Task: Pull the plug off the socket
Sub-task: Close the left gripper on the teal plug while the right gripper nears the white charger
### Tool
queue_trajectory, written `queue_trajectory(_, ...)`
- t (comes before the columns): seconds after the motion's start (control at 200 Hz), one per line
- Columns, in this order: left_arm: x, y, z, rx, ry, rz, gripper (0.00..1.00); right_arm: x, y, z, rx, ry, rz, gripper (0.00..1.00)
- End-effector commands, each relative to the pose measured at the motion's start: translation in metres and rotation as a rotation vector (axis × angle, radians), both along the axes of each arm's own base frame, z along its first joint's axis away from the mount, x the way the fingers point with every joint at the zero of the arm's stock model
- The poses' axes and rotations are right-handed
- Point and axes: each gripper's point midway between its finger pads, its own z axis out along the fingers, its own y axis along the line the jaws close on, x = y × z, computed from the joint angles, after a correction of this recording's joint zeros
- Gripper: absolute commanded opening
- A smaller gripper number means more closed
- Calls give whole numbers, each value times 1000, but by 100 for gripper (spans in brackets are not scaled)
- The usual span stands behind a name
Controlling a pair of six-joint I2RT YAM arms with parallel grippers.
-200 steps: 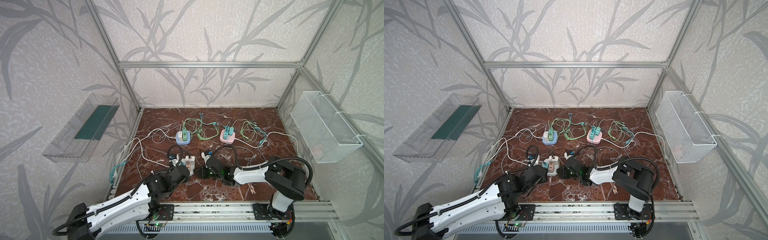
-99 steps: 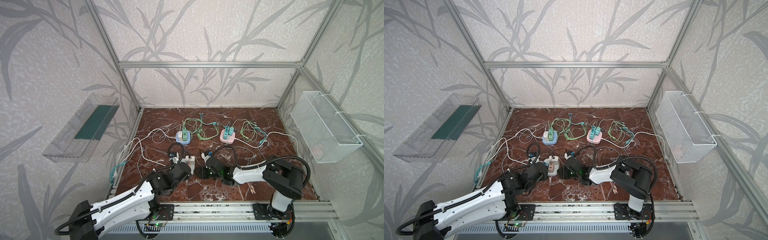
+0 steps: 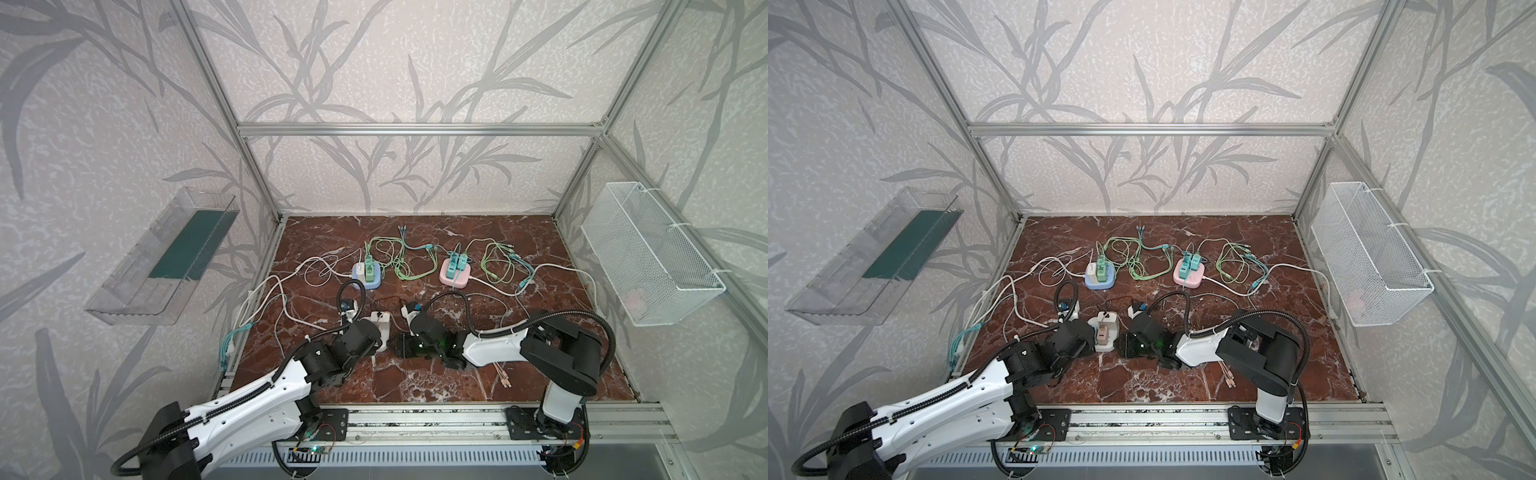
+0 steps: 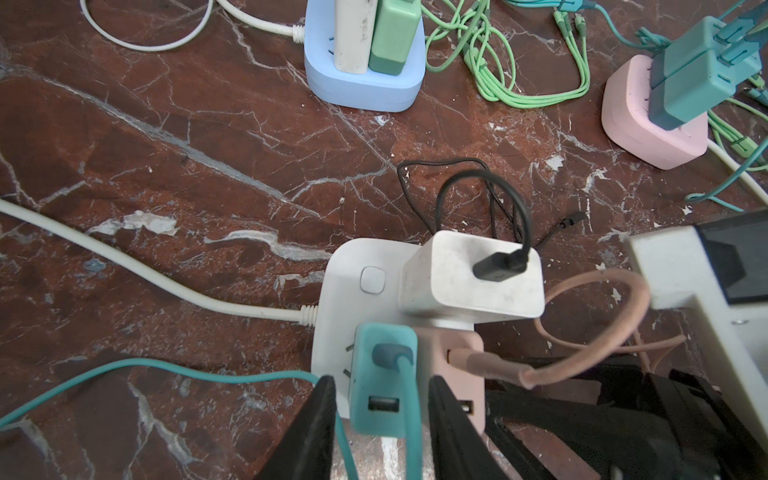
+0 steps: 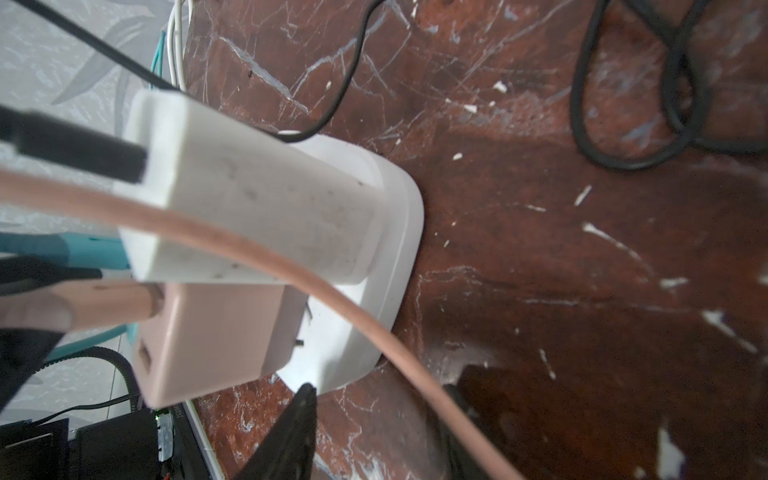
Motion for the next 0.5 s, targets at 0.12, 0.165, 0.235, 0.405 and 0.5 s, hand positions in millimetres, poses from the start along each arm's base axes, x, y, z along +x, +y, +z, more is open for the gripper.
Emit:
queue_trajectory(0.12, 7, -10, -2, 2, 13, -52, 36, 9, 8, 5, 11, -14, 3, 48)
queue_trajectory(0.165, 6, -10, -3, 9, 21, -53, 34, 10, 9, 5, 15, -12, 2, 48)
queue_trajectory(0.235, 5, -10, -6, 15, 35, -59, 33, 11, 10, 4, 17, -9, 4, 48)
queue_trajectory(0.405, 3, -7, -13, 21, 50, -59, 31, 14, 12, 2, 18, -3, 2, 49)
queue_trajectory(0.5, 0, -5, -18, 37, 69, -58, 30, 16, 11, 1, 18, 2, -1, 48)
